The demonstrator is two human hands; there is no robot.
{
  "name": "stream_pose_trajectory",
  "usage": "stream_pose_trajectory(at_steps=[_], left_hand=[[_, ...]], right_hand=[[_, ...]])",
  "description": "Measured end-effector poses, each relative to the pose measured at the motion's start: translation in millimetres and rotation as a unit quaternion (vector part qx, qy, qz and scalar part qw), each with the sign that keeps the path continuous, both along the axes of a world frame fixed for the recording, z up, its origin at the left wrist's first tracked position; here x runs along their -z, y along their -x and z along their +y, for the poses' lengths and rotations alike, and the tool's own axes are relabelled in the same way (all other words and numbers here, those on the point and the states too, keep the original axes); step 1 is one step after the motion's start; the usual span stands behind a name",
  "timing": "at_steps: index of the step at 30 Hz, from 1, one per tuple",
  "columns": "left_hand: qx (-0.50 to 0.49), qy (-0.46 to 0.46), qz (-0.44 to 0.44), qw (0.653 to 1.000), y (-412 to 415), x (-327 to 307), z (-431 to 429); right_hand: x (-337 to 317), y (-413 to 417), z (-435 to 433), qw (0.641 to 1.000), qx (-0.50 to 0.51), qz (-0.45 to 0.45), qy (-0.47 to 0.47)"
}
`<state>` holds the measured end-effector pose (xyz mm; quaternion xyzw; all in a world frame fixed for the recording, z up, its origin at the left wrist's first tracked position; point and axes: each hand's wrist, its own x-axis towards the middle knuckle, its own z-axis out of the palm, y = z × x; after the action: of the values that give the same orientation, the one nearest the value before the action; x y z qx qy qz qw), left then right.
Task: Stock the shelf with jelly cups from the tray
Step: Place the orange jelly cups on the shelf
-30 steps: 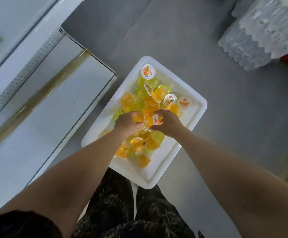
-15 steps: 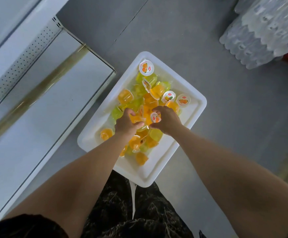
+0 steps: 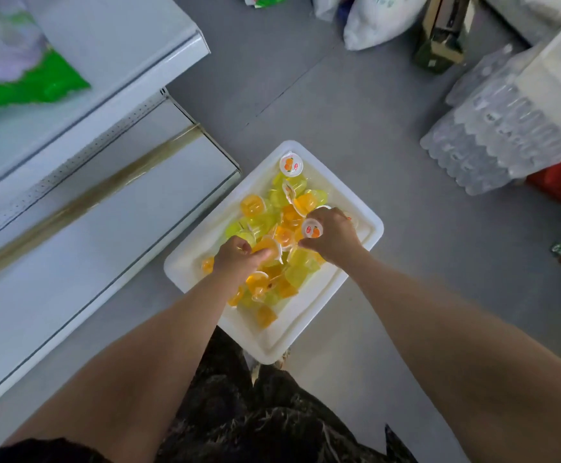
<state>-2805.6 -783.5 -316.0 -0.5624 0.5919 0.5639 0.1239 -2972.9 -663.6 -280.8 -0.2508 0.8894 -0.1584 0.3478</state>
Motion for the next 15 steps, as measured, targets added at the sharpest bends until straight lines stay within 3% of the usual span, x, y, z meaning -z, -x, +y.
stream_pose_trajectory(at_steps=[5,9,15], left_hand=[[-0.113,-0.069,0.099,0.986,-6,-51,7],[-0.239,-0.133,0.220,0.936,-9,-95,5],[-0.254,-0.125,0.404,0.870,-18,-187,-17]], right_hand=[[-48,-4,-7,0.999,-0.025,0.008,0.040],[-94,-6,-17,0.996,-0.048,0.039,0.071],[-189,-12,-46,0.978,-0.078,0.082,0.174]])
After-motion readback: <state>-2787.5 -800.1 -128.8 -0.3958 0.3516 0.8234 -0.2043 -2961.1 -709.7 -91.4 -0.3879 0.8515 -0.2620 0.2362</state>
